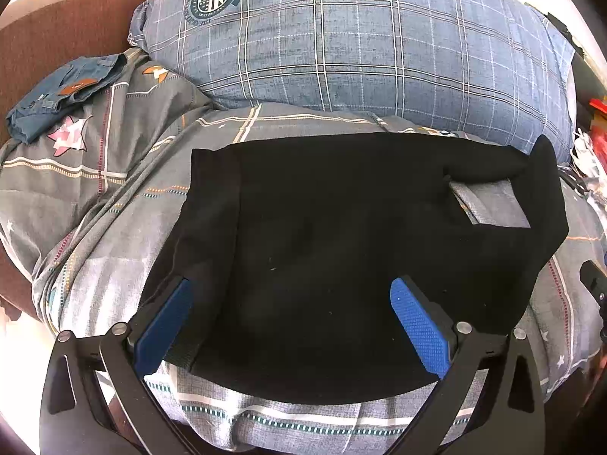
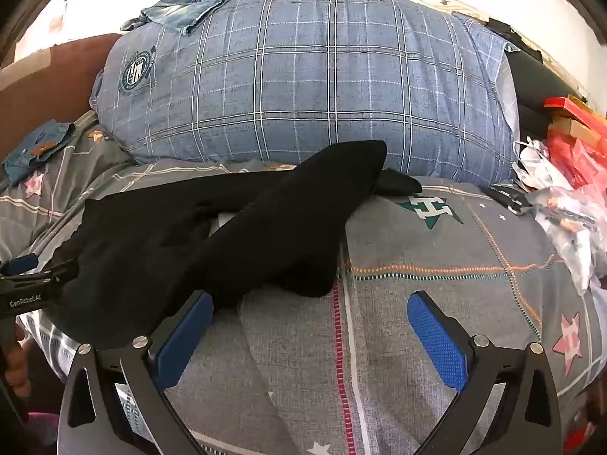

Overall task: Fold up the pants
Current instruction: 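Position both grippers open over the black pants' waistband and leg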

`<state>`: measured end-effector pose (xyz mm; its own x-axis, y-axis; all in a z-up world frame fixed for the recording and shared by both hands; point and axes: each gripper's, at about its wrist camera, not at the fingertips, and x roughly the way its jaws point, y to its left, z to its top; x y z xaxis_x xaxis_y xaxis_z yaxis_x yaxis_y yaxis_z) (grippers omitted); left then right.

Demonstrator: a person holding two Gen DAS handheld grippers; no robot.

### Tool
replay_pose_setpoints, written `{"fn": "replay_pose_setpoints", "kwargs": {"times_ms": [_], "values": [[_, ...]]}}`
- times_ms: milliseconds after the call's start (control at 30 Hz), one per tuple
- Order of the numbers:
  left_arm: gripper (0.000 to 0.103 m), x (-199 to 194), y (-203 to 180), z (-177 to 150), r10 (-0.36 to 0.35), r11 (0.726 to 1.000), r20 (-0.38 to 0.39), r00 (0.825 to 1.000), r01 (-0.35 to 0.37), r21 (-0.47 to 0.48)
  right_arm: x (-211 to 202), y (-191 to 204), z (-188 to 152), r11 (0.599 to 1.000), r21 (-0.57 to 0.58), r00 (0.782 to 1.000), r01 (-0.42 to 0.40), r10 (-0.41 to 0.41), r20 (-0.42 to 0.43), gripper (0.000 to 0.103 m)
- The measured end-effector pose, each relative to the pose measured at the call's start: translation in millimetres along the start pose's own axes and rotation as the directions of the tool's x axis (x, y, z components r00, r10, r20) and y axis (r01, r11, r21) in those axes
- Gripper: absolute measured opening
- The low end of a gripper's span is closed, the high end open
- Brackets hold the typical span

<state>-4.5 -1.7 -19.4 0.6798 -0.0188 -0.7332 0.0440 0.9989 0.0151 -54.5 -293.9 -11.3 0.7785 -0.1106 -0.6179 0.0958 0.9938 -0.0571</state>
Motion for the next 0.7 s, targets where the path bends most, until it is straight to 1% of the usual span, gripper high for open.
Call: {"fn": "replay_pose_setpoints", "kwargs": {"times_ms": [167, 700], "values": [[0.103, -1.3, -3.5, -1.8, -0.003, 1.000, 0.009, 1.000, 0.003, 0.013, -0.2, 1.3, -0.7, 1.000, 0.000, 1.000, -0.001, 0.001, -0.002, 0.103], [0.103, -0.8, -7.1, -5.9, -0.010, 1.000, -0.003, 1.000, 0.010, 0.022, -1.3, -3.6, -1.9, 1.000, 0.005, 1.000, 0.007, -0.007, -0.007, 0.103]]}}
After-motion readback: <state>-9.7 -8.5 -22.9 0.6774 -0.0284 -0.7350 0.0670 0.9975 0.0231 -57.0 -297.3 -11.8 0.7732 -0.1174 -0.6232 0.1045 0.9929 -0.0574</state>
